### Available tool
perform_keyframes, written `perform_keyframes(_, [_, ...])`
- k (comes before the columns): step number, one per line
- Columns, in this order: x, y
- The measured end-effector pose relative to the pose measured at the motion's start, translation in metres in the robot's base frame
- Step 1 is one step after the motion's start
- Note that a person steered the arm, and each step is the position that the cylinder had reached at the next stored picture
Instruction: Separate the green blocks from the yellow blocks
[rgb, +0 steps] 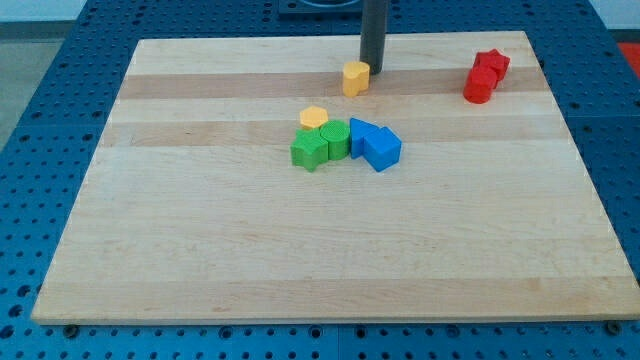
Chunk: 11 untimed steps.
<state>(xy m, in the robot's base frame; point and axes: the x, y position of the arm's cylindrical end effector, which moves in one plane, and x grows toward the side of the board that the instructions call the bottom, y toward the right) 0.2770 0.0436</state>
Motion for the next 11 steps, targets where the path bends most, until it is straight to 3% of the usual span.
perform_keyframes(3, [0.024, -0.022])
perform_keyframes(5, [0.04, 0.005])
perform_keyframes(8, [0.131, -0.014])
perform_keyframes(11, [0.142, -0.046])
